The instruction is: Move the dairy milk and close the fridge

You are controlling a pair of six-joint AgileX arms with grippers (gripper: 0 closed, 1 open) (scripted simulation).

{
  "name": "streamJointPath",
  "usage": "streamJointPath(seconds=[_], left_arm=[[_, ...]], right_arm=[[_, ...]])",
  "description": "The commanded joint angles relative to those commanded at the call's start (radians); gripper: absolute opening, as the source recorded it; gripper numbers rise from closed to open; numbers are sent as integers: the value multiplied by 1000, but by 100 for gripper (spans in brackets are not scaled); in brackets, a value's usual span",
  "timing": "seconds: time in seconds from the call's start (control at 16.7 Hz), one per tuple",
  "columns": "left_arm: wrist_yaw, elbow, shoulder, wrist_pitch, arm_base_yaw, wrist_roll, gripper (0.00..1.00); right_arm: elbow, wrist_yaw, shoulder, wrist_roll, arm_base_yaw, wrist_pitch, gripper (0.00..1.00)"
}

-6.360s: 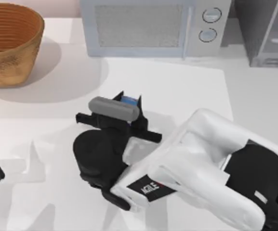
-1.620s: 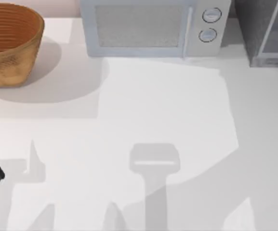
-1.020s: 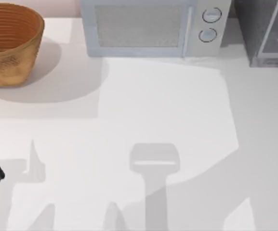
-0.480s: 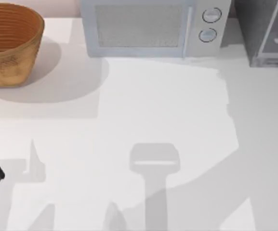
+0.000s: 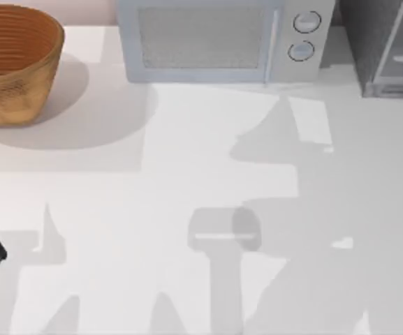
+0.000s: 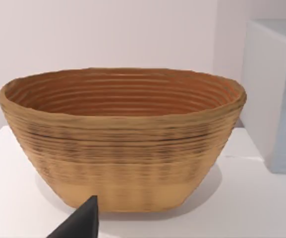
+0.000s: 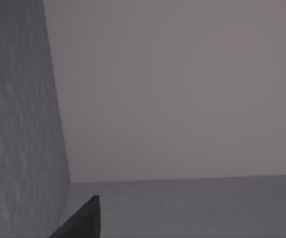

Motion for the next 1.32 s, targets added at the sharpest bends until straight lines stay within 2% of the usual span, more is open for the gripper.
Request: streamJointPath(seconds=[0.84,1.08,1.32], left_arm=[[0,0,0,0,0,0,100],[0,0,0,0,0,0,100],[0,0,0,0,0,0,100]], right_arm=[[-765,130,-1463,-31,125,-604,100],[-919,142,-1692,-41,169,-706,100],[-968,145,-1754,-45,184,-738,100]])
